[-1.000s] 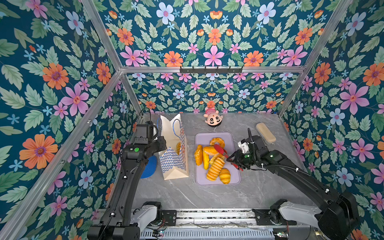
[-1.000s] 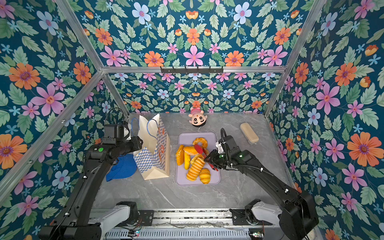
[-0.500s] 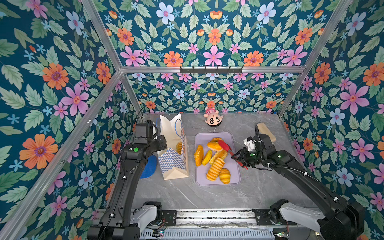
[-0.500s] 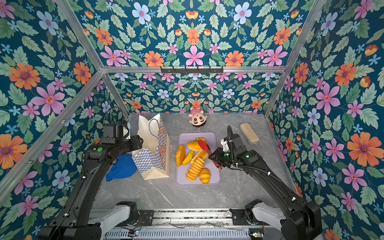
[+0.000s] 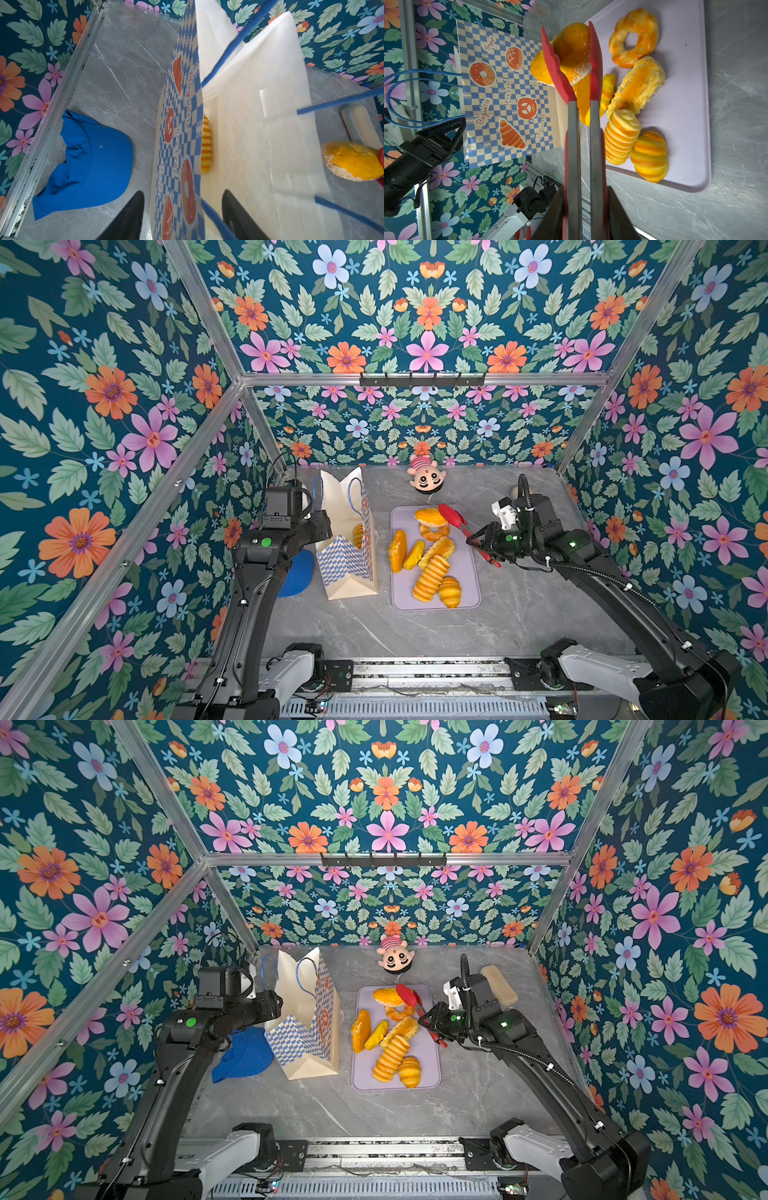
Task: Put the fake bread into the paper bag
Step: 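Lower the tongs onto the round orange bun and squeeze it, then lift the orange bun and carry it toward the bag with the right gripper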
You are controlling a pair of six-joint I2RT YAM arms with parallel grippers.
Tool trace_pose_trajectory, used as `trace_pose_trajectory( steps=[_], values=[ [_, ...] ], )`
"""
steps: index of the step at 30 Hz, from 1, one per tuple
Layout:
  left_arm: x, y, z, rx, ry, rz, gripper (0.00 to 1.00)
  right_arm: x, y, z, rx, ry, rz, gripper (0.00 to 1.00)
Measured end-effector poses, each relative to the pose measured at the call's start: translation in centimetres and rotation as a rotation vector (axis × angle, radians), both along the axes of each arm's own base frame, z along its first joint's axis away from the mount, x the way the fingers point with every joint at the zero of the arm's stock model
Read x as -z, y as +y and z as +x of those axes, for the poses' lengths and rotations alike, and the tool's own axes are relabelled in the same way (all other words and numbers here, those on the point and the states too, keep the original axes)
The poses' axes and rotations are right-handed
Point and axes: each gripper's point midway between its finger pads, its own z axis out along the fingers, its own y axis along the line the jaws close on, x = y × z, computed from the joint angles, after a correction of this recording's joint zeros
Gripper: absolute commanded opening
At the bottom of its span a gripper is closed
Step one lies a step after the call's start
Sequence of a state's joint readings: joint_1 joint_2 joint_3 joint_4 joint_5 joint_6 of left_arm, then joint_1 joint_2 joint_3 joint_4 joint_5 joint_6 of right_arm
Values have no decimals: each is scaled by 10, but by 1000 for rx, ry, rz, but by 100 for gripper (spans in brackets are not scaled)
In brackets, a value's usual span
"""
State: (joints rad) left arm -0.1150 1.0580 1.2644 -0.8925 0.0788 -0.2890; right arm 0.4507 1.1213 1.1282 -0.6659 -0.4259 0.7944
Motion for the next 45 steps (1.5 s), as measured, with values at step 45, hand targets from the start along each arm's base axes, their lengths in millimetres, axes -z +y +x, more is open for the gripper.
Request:
trace_pose_trajectory(
  steps=[45],
  values=[
    [11,1,-8,-1,33,3,18,-168,121,94,-259,-358,145,26]
  ],
)
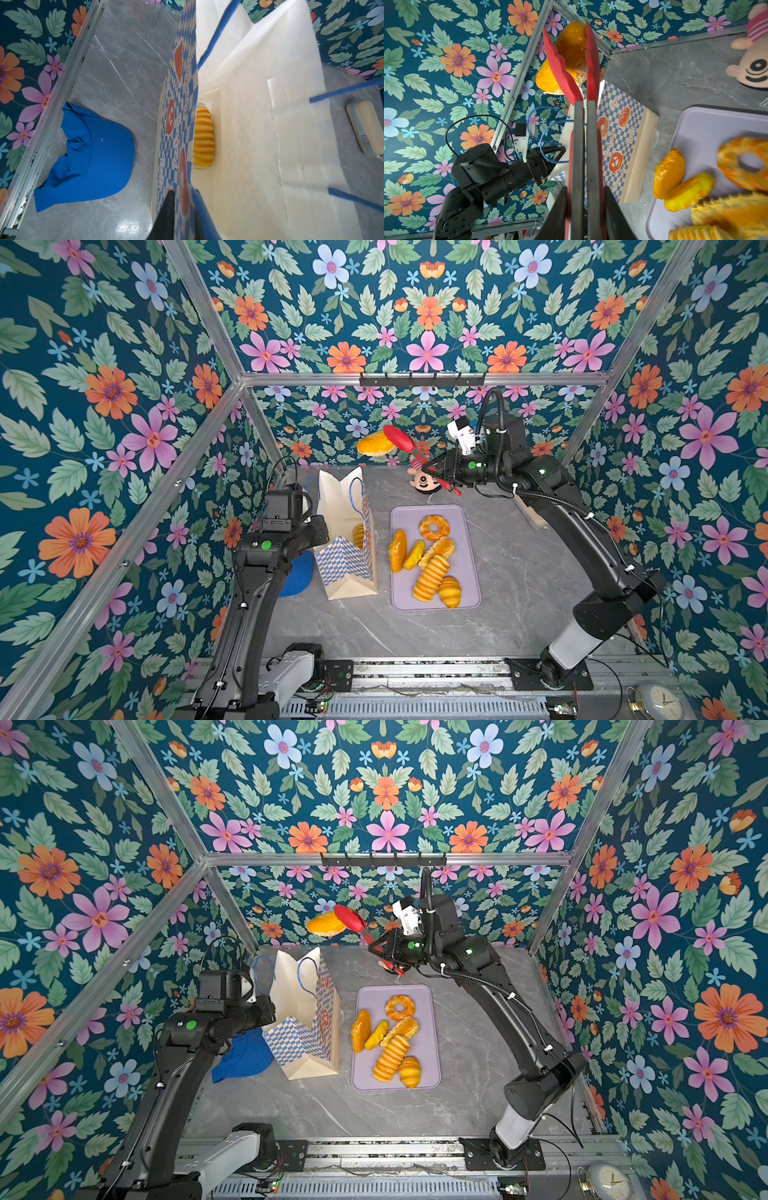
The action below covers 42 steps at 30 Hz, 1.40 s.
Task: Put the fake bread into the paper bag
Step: 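Lift the orange bun and carry it toward the bag with the right gripper, then open the tongs over the bag to drop the orange bun in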
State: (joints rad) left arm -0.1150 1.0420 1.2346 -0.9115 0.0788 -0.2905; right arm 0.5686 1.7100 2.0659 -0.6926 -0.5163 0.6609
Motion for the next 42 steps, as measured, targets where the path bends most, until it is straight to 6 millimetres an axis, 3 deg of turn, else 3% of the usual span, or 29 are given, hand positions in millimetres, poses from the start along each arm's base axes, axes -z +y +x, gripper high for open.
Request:
trace_pose_trajectory(
  steps=[9,16,42],
  values=[
    [1,0,0,-8,2,-9,18,3,41,9,-87,-31,-44,25],
    [0,0,-1,-11,-2,-12,18,20,60,13,-143,-43,-109,26],
    [2,0,-1,-12,2,-12,18,60,71,-8,-267,-140,-320,34]
  ],
)
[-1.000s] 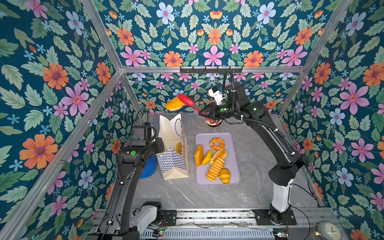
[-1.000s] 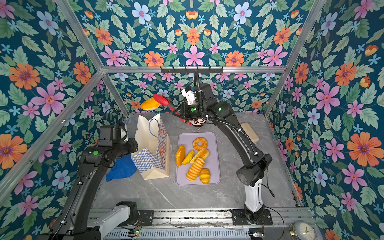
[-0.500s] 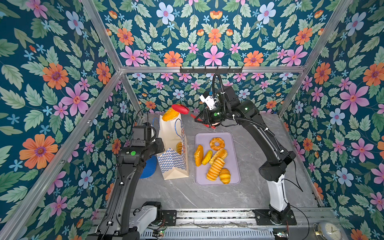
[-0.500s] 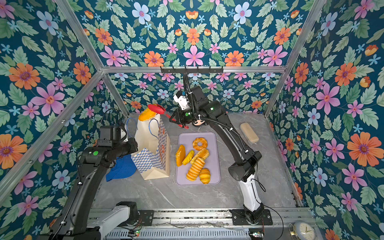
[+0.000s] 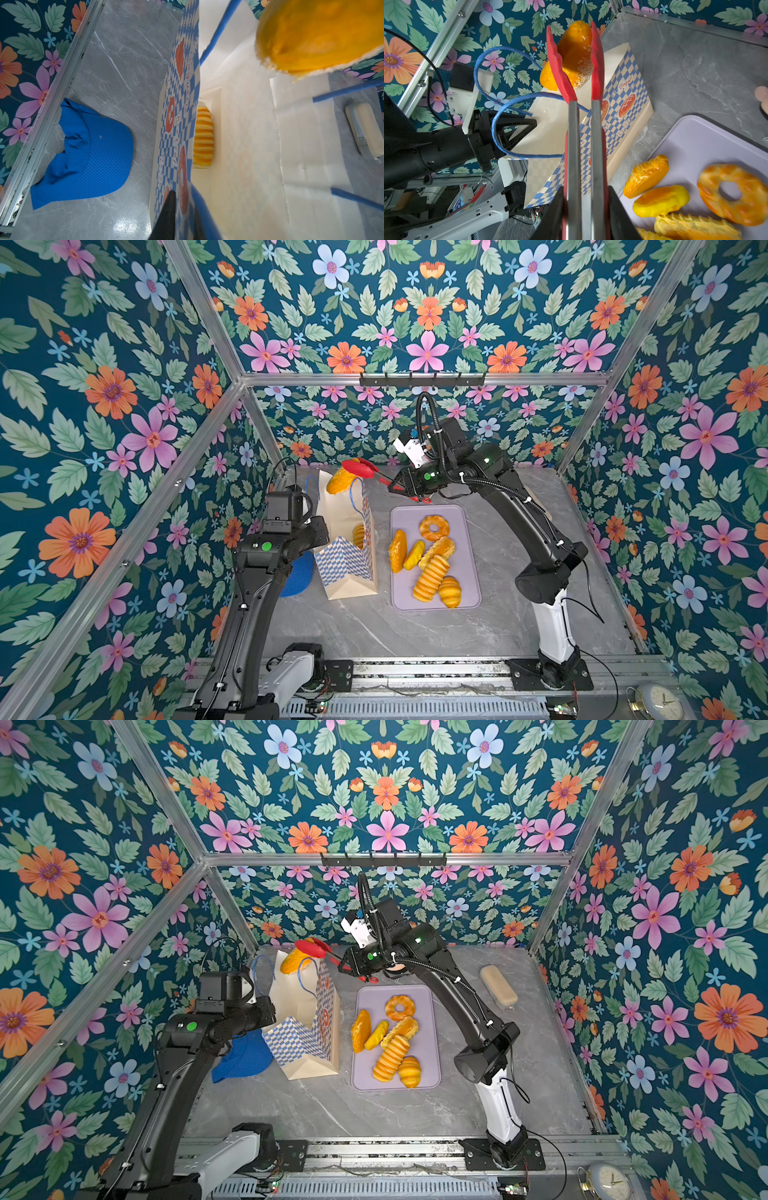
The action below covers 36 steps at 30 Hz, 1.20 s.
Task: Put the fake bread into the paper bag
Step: 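Open the tongs over the bag to drop the orange bun in, then swing the empty tongs back over the bread tray with the right gripper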
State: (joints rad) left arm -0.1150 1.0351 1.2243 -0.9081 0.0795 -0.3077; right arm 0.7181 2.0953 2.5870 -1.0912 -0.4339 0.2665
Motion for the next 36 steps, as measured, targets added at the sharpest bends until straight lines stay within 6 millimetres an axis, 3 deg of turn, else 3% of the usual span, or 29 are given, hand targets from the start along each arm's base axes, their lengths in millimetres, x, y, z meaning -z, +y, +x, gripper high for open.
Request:
trace_pose_trajectory(
  steps=[12,22,30,36],
  values=[
    [0,0,0,0,2,0,18,0,2,-3,-15,-13,-7,51],
    [0,0,0,0,2,0,19,-9,3,-4,-8,-27,9,51],
    [2,0,1,-1,8,2,44,-27,-13,-1,80,-64,9,49],
    [3,2,2,-9,10,10,48,-36,-37,-7,144,-80,-7,49]
  ],
)
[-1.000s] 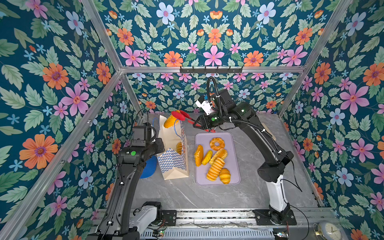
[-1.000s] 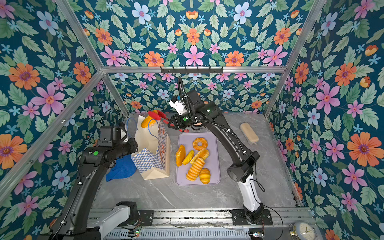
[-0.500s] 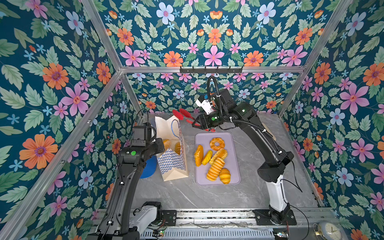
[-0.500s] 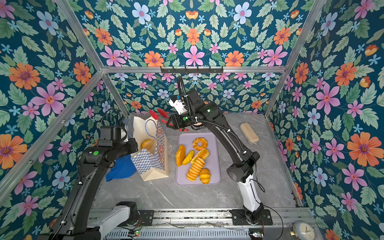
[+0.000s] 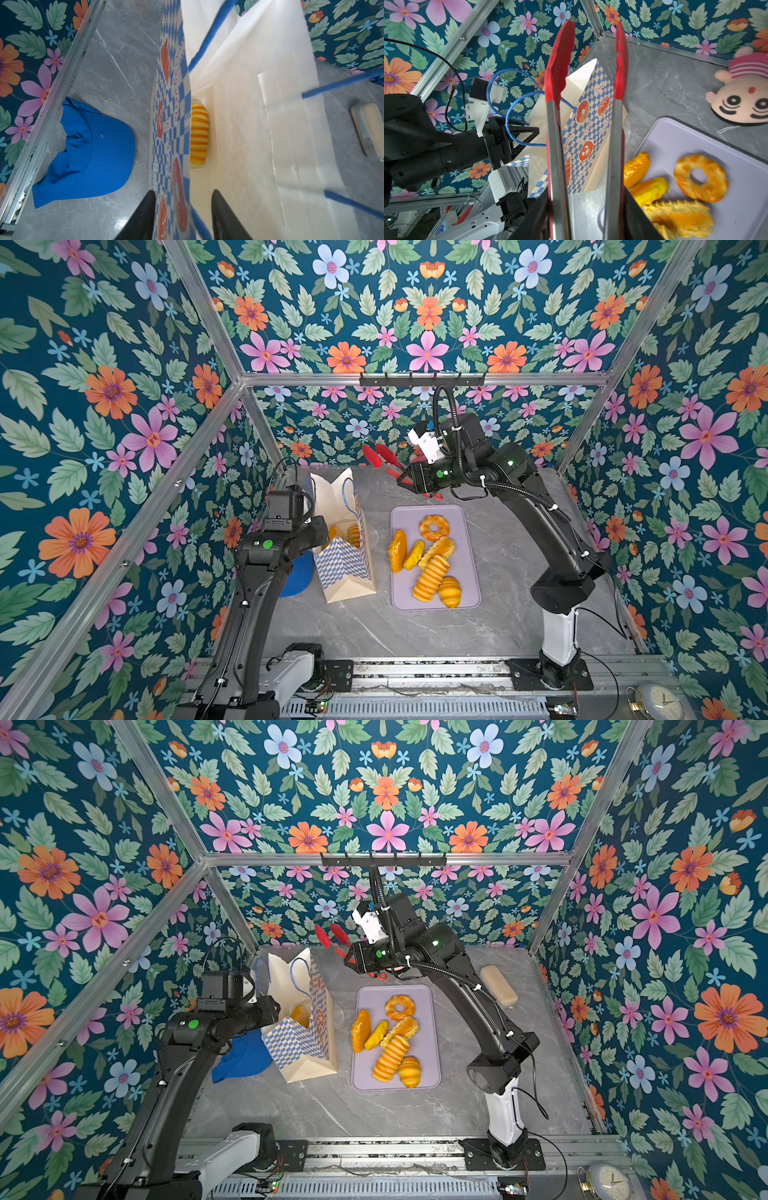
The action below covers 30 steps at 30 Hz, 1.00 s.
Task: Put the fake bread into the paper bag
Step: 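Swing the empty tongs back over the bread tray with the right gripper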
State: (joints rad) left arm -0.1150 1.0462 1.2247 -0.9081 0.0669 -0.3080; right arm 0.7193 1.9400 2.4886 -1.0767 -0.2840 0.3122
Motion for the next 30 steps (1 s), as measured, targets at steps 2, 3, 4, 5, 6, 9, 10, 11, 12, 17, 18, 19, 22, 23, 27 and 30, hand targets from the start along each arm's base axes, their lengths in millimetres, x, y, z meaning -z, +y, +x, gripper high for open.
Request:
trace_pose_trajectory(
  steps=[2,3,4,5,6,9,10,11,12,17,18,19,22,23,27,30],
  values=[
    [-1,1,0,-4,-4,3,48,1,-9,-1,21,8,-5,49],
    [-1,1,0,-5,-5,5,48,3,-15,-1,35,14,-10,49],
    [-2,1,0,-5,-6,5,48,4,-21,-1,56,18,-14,49],
    [-2,1,0,-5,-6,6,48,7,-28,0,74,25,-19,49],
    [-2,2,0,-6,-7,6,48,10,-34,-1,84,32,-23,49],
    [-4,2,1,-7,-10,7,49,24,-55,-2,137,70,-30,49],
    [-5,1,2,-6,-11,7,49,28,-62,-4,152,81,-30,49],
    [-5,1,2,-6,-12,6,49,32,-70,-6,172,100,-25,49],
    [-6,1,3,-6,-14,6,49,36,-78,-8,186,108,-25,49],
    [-9,2,1,-4,-24,7,51,53,-101,-21,237,149,-14,49],
    [-10,2,0,-4,-29,7,51,57,-105,-25,242,158,-19,49],
    [-10,2,0,-4,-31,6,51,62,-109,-27,249,166,-23,49],
    [-13,2,-1,-4,-40,6,52,73,-121,-37,272,183,-31,50],
    [-13,2,-1,-4,-41,6,52,77,-124,-40,279,192,-33,50],
    [-13,2,-1,-4,-42,6,52,98,-141,-51,310,236,-47,50],
    [-13,2,-1,-4,-42,6,52,118,-152,-58,344,281,-56,50]
  ],
)
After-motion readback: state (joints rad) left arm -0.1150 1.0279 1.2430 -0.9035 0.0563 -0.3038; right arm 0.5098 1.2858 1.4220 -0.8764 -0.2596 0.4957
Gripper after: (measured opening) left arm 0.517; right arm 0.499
